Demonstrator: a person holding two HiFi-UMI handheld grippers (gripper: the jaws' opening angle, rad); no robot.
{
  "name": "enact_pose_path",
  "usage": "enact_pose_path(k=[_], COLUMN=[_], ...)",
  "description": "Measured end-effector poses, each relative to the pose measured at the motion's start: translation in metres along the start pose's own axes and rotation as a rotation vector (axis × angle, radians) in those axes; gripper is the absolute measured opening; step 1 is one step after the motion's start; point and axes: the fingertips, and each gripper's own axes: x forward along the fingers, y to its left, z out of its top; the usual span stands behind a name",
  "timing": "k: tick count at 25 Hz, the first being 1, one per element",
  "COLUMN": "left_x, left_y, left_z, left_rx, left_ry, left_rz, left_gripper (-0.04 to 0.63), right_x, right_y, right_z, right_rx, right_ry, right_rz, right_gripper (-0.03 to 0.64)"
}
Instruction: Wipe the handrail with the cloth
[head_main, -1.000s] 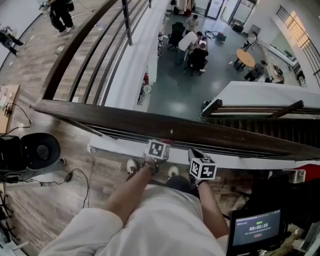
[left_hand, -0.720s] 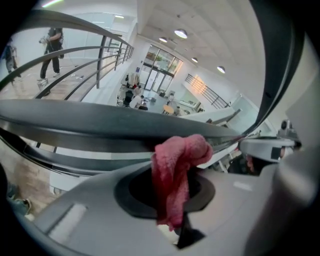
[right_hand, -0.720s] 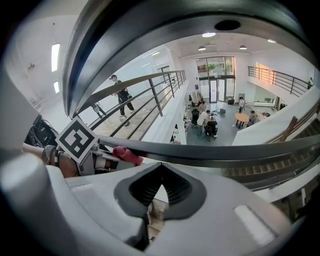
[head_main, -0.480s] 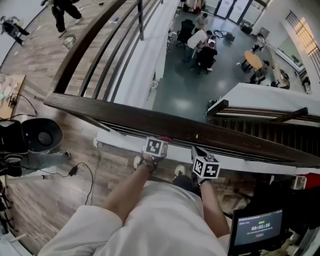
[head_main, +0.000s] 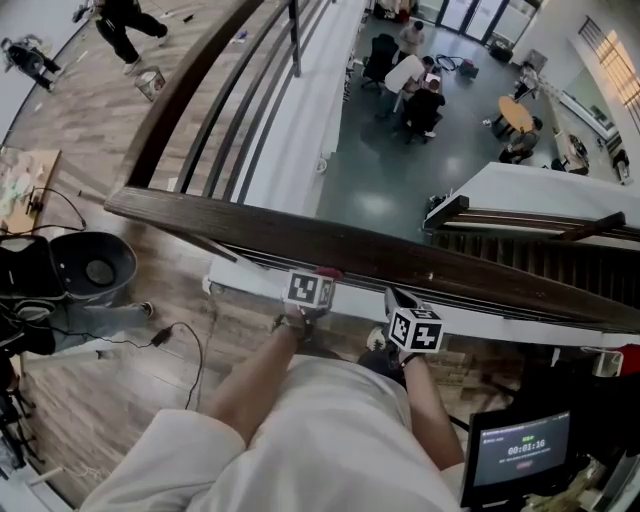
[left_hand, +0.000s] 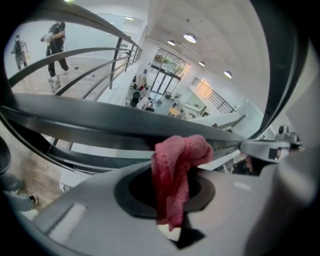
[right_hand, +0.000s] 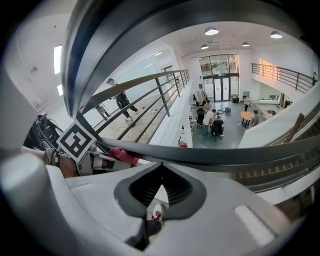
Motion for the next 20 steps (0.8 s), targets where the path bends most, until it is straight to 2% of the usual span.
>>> enact_pose_path(k=[6,14,20], left_x=[-0.010,-0.021,-0.030], left_y=[0.021,0.040,0.049], left_z=[-0.002,0.001,-0.001], left_rx=[-0.019,-0.009,-0.062], left_ry=[0.004,-0.011,-0.030], left_rz=[-0.004,-0.005,0.035], left_gripper=[0.080,0.081,0.081], right_x=[0.008,0.015,0.013], right_y=[0.012,0.036,0.044], right_z=[0.003,0.006,0.007], right_rx=[0.020,0.030,0.004], right_ry=[-0.011,-0.023,0.000], right_rz=[-0.010,-0.004,0.024], right_gripper=[0.003,0.003,0.003])
